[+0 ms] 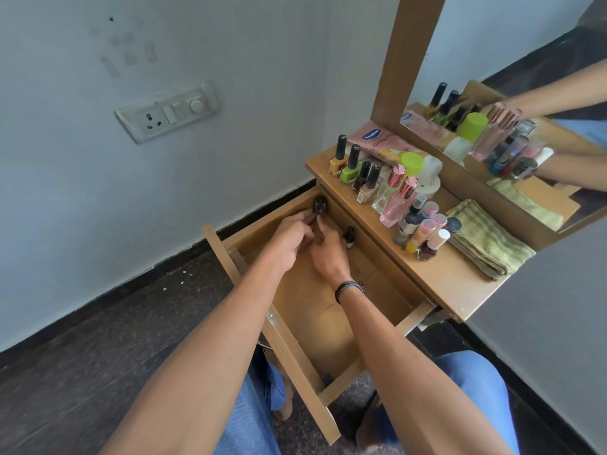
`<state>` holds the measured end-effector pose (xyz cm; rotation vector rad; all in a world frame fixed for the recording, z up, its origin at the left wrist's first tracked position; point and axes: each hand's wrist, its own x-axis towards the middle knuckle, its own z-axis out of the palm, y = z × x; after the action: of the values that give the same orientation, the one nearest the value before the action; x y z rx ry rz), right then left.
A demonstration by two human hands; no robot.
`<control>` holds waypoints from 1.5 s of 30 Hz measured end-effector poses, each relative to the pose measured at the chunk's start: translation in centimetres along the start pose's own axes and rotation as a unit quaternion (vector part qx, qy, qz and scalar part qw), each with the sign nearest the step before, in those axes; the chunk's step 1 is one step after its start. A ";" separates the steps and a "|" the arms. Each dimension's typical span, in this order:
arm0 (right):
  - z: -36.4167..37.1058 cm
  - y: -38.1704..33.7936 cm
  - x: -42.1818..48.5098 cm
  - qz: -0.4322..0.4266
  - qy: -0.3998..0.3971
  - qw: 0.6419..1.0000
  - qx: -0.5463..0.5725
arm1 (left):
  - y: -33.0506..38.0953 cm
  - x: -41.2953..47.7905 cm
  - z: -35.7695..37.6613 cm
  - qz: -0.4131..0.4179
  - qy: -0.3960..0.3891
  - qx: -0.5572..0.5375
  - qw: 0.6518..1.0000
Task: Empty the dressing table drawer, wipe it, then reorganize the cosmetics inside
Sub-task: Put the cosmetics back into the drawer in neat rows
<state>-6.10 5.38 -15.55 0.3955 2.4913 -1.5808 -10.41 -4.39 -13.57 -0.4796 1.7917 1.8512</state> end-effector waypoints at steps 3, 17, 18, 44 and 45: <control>-0.4 -0.2 -0.3 -0.012 -0.017 1.000 -0.020 | 0.2 -0.1 0.3 -0.003 0.000 -0.002 1.000; -10.2 -0.7 -13.4 -0.267 0.340 0.900 0.044 | -0.1 -4.4 1.2 0.055 0.028 0.057 0.996; -11.5 -0.6 -13.8 -0.277 0.386 0.879 0.040 | -0.2 -5.1 1.2 0.064 0.031 0.060 0.996; -19.8 2.2 -10.7 -0.145 0.293 0.944 -0.041 | -0.1 -11.9 8.1 0.289 0.010 0.209 0.934; -19.6 2.4 -11.0 -0.144 0.301 0.942 -0.037 | -0.1 -11.8 8.8 0.297 0.008 0.213 0.931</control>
<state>5.16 22.57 -6.21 0.6037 3.1854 -1.6479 0.04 2.92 -6.21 0.2447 2.4528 1.7145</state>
